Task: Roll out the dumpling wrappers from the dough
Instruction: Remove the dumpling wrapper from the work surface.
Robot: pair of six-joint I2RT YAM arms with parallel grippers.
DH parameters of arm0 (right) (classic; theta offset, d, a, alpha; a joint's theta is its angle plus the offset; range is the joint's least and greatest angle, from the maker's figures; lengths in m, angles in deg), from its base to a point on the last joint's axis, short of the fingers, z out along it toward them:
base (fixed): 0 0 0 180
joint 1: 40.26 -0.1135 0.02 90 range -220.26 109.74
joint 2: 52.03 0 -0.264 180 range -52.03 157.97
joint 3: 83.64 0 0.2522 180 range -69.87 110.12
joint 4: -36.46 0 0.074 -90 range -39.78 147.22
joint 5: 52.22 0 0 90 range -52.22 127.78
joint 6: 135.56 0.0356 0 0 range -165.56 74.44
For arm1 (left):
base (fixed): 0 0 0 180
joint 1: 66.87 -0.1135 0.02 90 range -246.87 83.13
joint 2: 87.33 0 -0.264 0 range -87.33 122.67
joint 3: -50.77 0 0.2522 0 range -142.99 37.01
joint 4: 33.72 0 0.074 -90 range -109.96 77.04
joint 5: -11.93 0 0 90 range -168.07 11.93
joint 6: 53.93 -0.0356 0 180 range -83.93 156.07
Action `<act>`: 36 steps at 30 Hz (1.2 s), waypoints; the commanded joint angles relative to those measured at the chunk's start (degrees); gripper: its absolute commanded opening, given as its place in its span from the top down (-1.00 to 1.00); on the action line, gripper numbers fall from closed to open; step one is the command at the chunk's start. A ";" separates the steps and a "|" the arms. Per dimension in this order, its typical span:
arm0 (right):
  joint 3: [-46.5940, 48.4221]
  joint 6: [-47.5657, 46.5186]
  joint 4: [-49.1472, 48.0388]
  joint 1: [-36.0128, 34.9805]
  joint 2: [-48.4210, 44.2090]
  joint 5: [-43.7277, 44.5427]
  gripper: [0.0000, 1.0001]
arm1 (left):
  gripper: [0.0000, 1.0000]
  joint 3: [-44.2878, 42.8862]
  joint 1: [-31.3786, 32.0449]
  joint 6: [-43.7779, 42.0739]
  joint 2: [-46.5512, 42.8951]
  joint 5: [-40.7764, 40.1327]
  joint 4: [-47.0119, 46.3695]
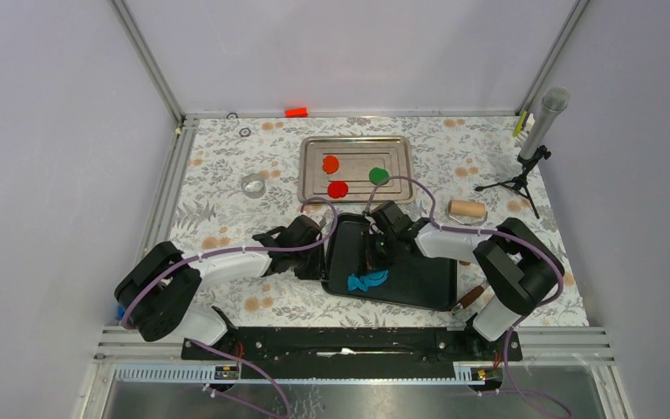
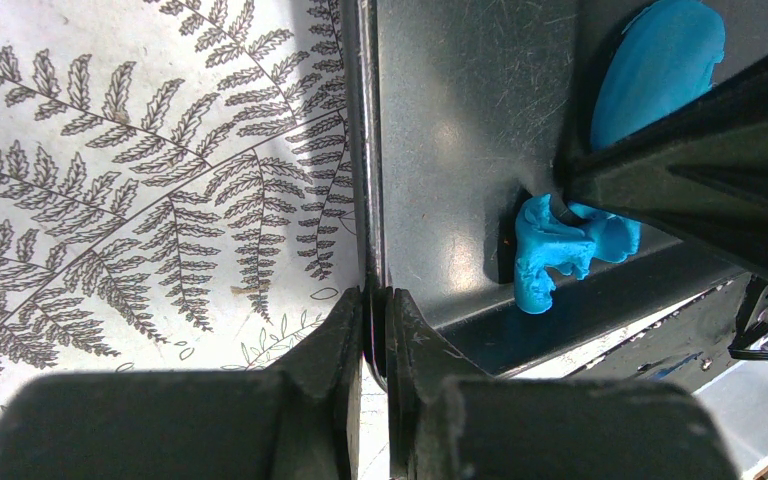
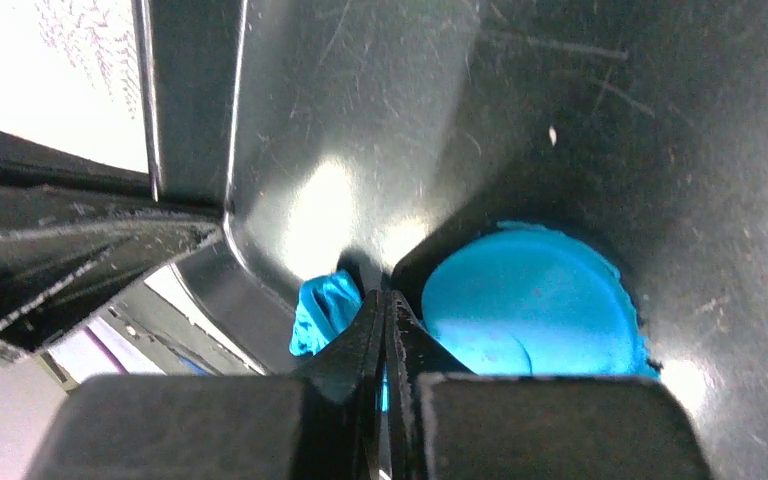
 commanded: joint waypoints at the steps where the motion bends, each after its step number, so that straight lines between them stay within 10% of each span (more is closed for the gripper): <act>1: -2.14 -2.78 5.07 -0.79 -4.48 -0.21 0.98 | 1.00 2.54 0.74 -2.42 2.98 0.68 3.44; 36: -4.03 -2.43 16.26 -0.93 -23.15 8.27 0.90 | 1.00 1.79 0.73 -2.50 4.38 0.70 3.17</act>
